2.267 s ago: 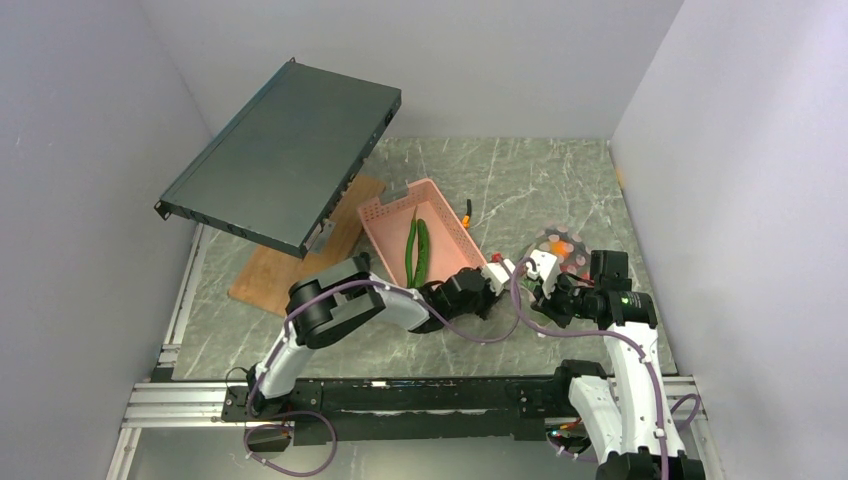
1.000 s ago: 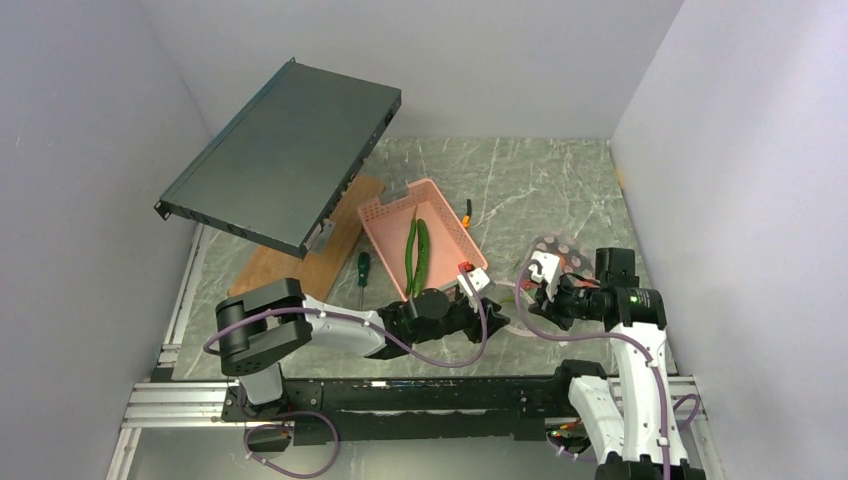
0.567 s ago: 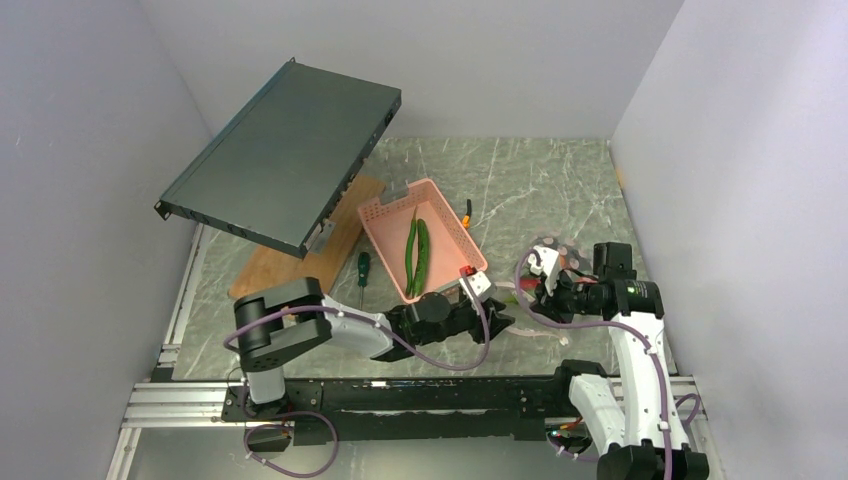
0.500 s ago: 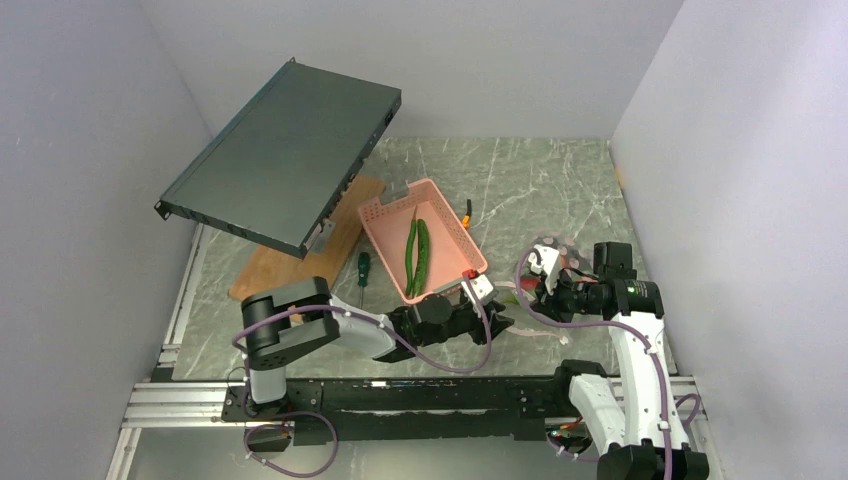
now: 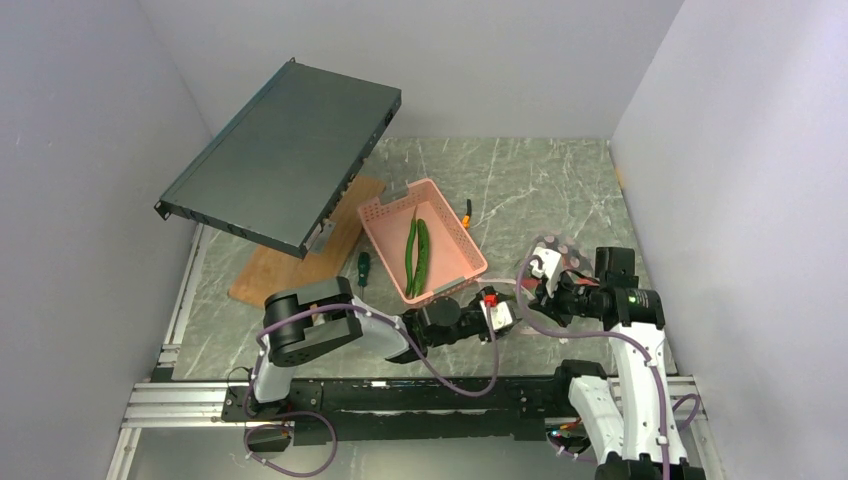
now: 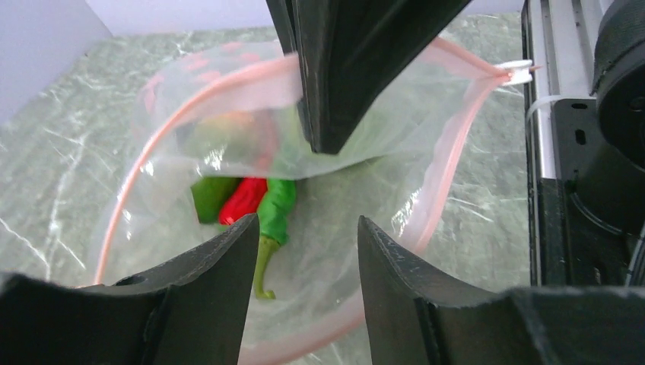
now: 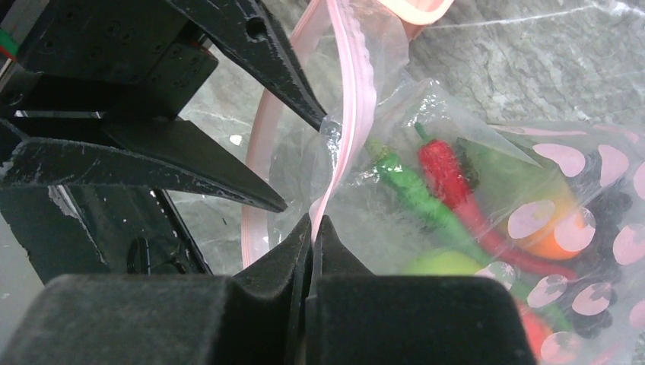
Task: Open the zip-top bag and remove the fake food
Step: Pick up the fake vegetable from the zipper food storage bag, then place the fake vegetable in the bin.
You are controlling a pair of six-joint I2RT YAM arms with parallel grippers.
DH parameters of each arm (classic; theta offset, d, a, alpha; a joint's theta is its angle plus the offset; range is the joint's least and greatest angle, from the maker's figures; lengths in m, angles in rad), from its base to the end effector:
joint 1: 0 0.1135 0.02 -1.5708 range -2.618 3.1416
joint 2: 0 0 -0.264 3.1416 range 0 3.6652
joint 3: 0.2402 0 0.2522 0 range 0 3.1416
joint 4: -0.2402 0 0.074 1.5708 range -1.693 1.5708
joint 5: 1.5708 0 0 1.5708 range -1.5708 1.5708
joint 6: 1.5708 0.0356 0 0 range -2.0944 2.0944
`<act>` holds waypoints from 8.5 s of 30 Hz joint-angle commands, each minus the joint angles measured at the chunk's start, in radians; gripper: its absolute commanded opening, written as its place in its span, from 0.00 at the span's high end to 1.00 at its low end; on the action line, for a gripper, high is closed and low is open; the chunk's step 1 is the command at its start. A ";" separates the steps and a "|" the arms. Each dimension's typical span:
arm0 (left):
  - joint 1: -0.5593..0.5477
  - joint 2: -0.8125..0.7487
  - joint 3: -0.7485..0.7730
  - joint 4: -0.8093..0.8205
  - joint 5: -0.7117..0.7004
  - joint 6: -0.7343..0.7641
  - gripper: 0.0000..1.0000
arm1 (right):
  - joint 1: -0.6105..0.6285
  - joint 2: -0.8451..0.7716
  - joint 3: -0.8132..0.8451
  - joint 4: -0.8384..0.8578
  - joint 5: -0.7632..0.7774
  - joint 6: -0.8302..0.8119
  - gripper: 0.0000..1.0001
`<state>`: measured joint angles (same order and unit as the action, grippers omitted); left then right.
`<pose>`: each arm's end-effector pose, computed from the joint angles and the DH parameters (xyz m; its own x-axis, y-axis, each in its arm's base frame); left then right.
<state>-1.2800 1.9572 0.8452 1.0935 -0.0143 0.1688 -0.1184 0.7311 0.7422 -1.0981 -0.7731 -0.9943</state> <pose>0.1127 -0.3748 0.1630 0.1550 0.0679 -0.9856 0.9412 0.2931 0.1682 0.1162 0.0112 0.2644 -0.2796 -0.5710 -0.7718 -0.8667 0.4960 -0.0530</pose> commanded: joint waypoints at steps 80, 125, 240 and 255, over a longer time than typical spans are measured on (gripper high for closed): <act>0.100 -0.048 0.345 -0.834 0.061 -0.383 1.00 | -0.016 0.019 -0.039 0.012 -0.065 -0.095 1.00; 0.194 -0.107 0.372 -0.872 0.297 -0.899 1.00 | 0.026 0.005 -0.068 0.019 -0.071 -0.122 1.00; 0.154 -0.631 0.221 -1.508 -0.734 -0.918 1.00 | 0.025 0.007 -0.060 0.084 -0.039 -0.040 1.00; 0.175 -0.508 0.211 -1.427 -0.692 -0.895 1.00 | 0.024 0.006 -0.060 0.080 -0.040 -0.045 1.00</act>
<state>-1.1160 1.4376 1.0367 -0.3988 -0.7109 -0.7429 -0.0959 0.7452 0.6716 -1.0451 -0.8089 -1.0359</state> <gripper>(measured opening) 0.056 0.007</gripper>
